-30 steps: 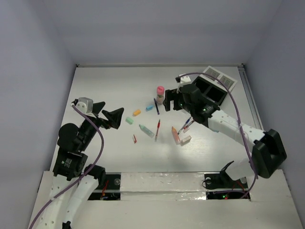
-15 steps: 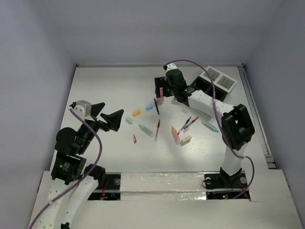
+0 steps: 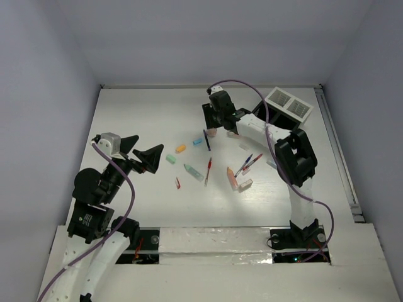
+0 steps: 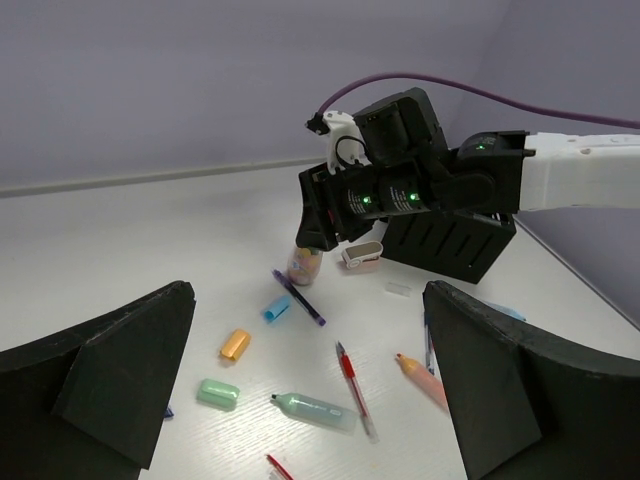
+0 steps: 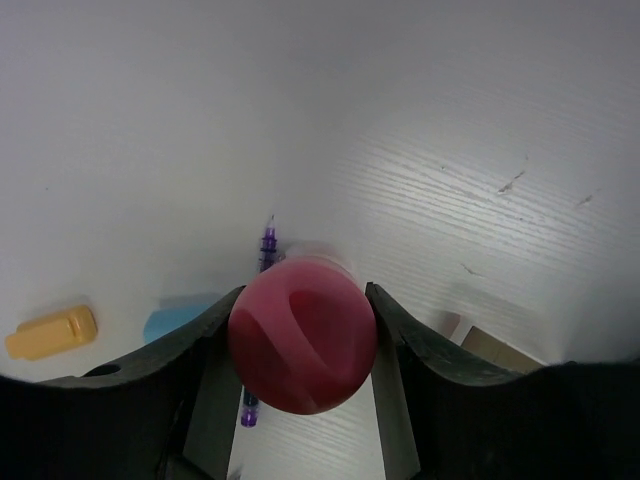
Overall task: Sort the stationery into containers
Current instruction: Pick up the stationery from the center of the board, then place the stationery in the storage box, then move the storage box to the center of the board.
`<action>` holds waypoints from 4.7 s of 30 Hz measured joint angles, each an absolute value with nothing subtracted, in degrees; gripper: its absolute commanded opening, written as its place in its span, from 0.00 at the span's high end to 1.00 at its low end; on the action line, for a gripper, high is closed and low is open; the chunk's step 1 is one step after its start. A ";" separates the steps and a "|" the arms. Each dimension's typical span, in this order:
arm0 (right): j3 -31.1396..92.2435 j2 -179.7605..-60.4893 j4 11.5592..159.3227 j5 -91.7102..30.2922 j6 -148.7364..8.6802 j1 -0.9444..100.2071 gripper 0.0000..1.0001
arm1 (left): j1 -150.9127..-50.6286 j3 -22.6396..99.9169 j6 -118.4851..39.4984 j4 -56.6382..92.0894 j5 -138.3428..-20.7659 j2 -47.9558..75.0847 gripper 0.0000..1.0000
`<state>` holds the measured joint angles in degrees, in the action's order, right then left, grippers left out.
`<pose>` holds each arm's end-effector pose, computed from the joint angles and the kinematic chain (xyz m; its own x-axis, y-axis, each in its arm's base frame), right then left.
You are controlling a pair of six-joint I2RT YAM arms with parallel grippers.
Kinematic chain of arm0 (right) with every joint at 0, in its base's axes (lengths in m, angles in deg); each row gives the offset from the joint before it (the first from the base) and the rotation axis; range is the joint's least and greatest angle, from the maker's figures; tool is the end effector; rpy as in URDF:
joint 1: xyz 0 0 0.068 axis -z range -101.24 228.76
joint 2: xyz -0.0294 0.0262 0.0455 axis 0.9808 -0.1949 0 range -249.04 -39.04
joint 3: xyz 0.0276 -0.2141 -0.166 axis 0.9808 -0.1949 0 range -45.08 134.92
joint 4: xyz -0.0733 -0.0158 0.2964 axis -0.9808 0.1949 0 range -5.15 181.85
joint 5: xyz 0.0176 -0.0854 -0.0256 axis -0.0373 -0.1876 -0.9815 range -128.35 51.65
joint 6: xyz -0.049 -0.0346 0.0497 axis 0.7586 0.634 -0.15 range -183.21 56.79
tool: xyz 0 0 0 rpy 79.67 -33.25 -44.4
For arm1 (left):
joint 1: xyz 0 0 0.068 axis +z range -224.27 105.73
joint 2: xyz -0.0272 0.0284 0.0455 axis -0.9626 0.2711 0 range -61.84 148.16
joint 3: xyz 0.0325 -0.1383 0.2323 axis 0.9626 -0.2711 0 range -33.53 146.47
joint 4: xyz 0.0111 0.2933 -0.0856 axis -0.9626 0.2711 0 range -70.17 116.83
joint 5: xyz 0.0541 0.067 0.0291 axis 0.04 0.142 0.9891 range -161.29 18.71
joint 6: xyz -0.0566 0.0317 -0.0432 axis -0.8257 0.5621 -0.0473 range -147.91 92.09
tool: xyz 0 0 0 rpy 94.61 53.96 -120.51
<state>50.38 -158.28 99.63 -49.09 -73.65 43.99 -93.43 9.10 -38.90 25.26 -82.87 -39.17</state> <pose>0.4579 0.3029 0.1938 -0.5834 -0.1884 -0.7901 -0.3405 0.9398 0.0274 0.1519 -0.0669 0.4059 0.1363 -0.2450 -0.9599 0.5409 0.8302 -0.1351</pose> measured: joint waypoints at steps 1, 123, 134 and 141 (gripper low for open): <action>50.57 -158.39 99.78 -49.27 -73.61 43.99 0.53 | -93.43 9.10 -38.90 25.26 -82.84 -39.17 0.01; 22.18 -138.20 100.59 -50.12 -79.64 47.45 0.08 | -94.94 8.47 -40.19 25.33 -78.36 -36.15 0.01; 21.16 -138.00 99.83 -51.98 -80.36 48.39 0.13 | -94.94 8.47 -40.23 25.35 -78.43 -36.15 0.01; 20.48 -137.80 98.67 -51.74 -80.62 50.27 0.04 | -94.94 8.47 -40.27 25.33 -78.74 -36.15 0.01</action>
